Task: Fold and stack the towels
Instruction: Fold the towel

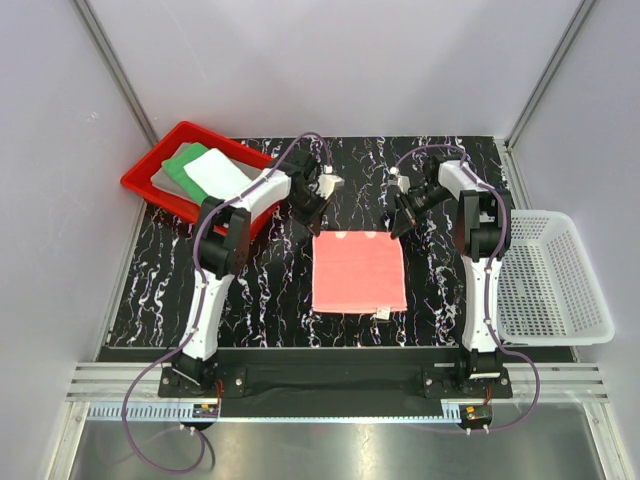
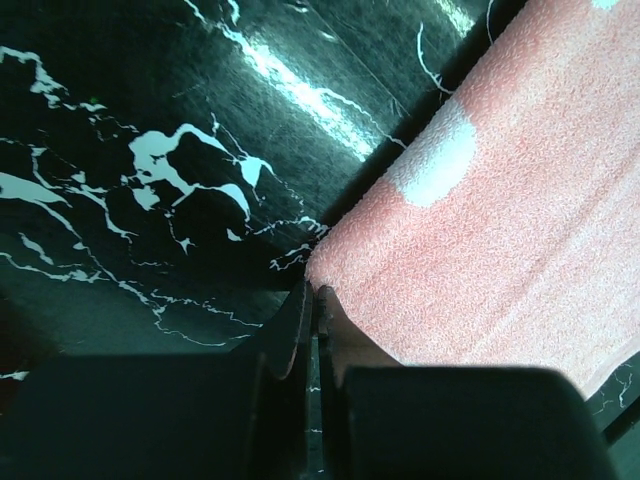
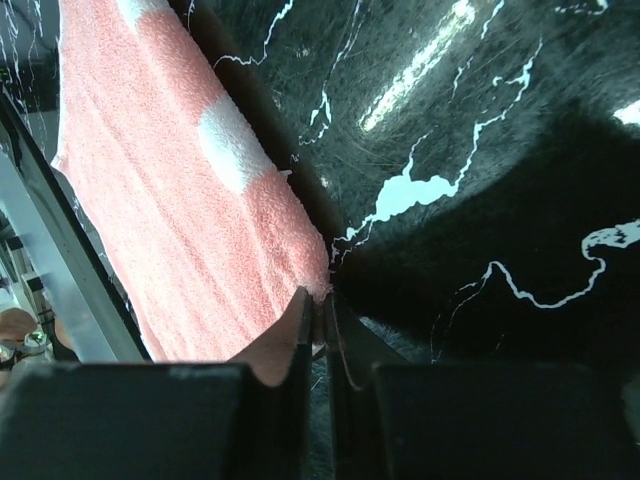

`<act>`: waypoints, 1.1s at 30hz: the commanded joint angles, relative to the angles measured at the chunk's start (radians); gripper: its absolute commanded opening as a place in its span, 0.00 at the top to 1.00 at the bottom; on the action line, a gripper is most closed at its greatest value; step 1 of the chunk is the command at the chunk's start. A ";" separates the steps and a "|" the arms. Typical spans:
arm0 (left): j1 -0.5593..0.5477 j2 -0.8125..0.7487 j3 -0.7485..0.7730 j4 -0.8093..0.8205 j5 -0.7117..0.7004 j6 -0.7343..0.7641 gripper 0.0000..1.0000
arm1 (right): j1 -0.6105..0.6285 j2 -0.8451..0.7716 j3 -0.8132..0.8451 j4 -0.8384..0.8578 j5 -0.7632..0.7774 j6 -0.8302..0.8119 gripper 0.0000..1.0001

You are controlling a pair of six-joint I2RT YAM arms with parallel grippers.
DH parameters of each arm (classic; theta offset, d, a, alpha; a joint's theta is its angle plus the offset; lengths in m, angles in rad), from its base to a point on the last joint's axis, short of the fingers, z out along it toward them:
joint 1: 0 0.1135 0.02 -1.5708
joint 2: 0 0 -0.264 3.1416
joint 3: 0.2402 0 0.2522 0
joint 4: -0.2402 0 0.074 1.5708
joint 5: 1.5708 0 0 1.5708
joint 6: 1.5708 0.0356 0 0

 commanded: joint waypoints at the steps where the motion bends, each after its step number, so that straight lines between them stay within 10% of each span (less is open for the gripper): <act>1: 0.014 0.002 0.049 0.037 -0.015 -0.001 1.00 | 0.007 -0.004 0.033 0.074 0.049 0.013 0.91; 12: 0.017 -0.049 0.077 0.107 -0.167 -0.015 1.00 | 0.009 -0.098 0.095 0.239 0.163 0.033 1.00; 23: 0.011 -0.306 -0.143 0.258 -0.222 -0.023 1.00 | 0.043 -0.487 -0.448 0.820 0.326 0.102 1.00; 33: -0.019 -0.472 -0.401 0.307 -0.222 -0.047 1.00 | 0.099 -0.682 -0.740 0.923 0.422 0.168 1.00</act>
